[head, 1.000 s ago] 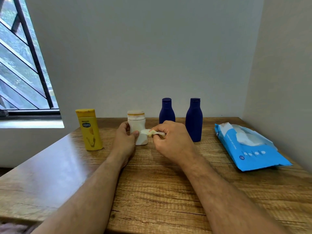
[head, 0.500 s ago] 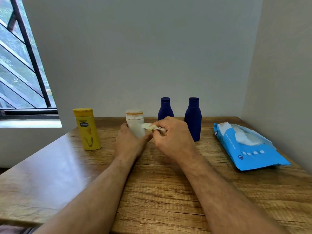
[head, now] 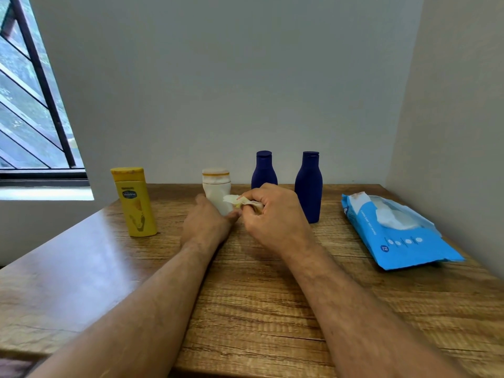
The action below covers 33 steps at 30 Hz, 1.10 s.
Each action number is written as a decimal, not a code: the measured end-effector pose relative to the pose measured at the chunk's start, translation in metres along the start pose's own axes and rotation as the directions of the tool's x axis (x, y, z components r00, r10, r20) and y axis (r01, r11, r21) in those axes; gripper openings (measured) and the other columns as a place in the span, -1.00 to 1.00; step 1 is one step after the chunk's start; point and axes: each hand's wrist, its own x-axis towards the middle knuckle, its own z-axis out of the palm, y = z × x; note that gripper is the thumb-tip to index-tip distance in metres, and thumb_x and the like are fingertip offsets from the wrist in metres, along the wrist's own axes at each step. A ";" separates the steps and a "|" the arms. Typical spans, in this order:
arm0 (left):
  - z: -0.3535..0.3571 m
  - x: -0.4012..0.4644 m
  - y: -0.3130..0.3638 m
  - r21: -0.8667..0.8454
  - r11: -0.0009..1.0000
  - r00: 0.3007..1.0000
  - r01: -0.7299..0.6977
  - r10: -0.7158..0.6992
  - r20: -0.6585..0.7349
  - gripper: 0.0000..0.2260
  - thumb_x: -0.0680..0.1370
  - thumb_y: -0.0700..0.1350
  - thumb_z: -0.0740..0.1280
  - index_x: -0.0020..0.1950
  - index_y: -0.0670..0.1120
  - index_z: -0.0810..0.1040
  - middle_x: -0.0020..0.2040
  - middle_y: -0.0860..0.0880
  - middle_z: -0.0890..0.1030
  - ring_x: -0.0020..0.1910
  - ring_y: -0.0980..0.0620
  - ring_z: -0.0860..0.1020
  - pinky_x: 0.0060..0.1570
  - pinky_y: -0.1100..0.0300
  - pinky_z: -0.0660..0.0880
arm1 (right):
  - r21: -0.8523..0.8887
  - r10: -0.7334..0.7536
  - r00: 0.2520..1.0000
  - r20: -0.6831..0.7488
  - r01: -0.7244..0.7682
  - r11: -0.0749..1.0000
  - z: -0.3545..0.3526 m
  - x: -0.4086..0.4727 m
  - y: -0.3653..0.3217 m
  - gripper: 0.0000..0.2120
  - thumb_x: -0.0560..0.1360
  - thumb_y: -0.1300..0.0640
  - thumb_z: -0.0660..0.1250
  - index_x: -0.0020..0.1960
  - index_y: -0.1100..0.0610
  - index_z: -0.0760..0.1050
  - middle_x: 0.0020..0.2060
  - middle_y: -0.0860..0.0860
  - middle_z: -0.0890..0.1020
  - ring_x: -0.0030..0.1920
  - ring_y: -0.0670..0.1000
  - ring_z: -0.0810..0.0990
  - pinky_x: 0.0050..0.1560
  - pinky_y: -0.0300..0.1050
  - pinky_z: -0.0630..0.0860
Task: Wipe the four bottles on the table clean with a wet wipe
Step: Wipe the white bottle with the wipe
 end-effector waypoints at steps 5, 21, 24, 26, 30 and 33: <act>0.001 -0.002 0.002 0.006 1.000 1.000 0.015 -0.015 0.003 -0.32 0.43 0.20 0.51 0.37 -0.08 0.31 0.24 -0.13 0.57 0.19 -0.18 0.58 0.10 -0.11 0.56 | -0.014 -0.003 1.000 0.024 0.003 1.000 0.001 -0.001 0.002 -0.77 0.50 0.08 0.39 0.15 0.02 0.64 -0.07 -0.12 0.62 -0.07 -0.12 0.57 0.01 -0.19 0.59; -0.027 -0.046 -0.006 -0.063 0.997 0.997 0.032 -0.027 0.071 -0.16 0.43 -0.02 0.58 0.54 -0.17 0.16 0.32 -0.17 0.55 0.27 -0.14 0.56 0.17 0.06 0.52 | -0.013 0.013 1.000 0.011 -0.013 1.000 -0.012 -0.003 0.002 -0.79 0.51 0.12 0.37 0.13 0.04 0.65 -0.12 -0.13 0.61 -0.13 -0.15 0.57 -0.03 -0.24 0.57; -0.040 -0.056 -0.010 -0.069 0.996 0.996 0.054 -0.048 0.082 -0.15 0.45 -0.03 0.57 0.57 -0.14 0.15 0.38 -0.16 0.52 0.34 -0.13 0.52 0.22 0.07 0.49 | -0.022 0.009 0.999 0.033 -0.008 1.000 -0.012 -0.004 -0.002 -0.80 0.51 0.12 0.37 0.12 0.04 0.64 -0.12 -0.12 0.61 -0.13 -0.15 0.56 -0.02 -0.22 0.57; -0.047 -0.062 -0.016 -0.142 0.988 0.996 0.067 -0.058 0.067 -0.20 0.45 -0.07 0.57 0.56 -0.11 0.20 0.39 -0.14 0.51 0.35 -0.13 0.50 0.26 0.05 0.49 | -0.023 0.012 0.999 0.053 -0.011 1.000 -0.013 -0.005 -0.004 -0.80 0.52 0.12 0.37 0.13 0.05 0.64 -0.12 -0.11 0.62 -0.13 -0.14 0.56 0.00 -0.18 0.58; -0.057 -0.064 -0.034 -0.318 0.948 0.993 0.017 -0.053 -0.103 -0.35 0.46 -0.05 0.55 0.46 -0.06 0.34 0.31 -0.06 0.56 0.30 -0.07 0.52 0.20 0.06 0.47 | -0.042 0.020 0.996 0.091 -0.017 0.999 -0.009 -0.007 -0.007 -0.79 0.52 0.11 0.37 0.14 0.05 0.64 -0.13 -0.11 0.61 -0.12 -0.12 0.56 0.02 -0.09 0.59; -0.068 -0.061 -0.044 -0.408 0.902 0.937 -0.143 -0.009 -0.349 -0.52 0.49 -0.11 0.52 0.33 -0.04 0.40 0.12 0.02 0.55 0.15 0.00 0.56 0.01 0.20 0.41 | -0.050 0.026 0.992 0.122 -0.020 0.999 -0.008 -0.009 -0.009 -0.78 0.52 0.10 0.37 0.15 0.04 0.64 -0.14 -0.13 0.60 -0.12 -0.11 0.56 0.02 -0.06 0.59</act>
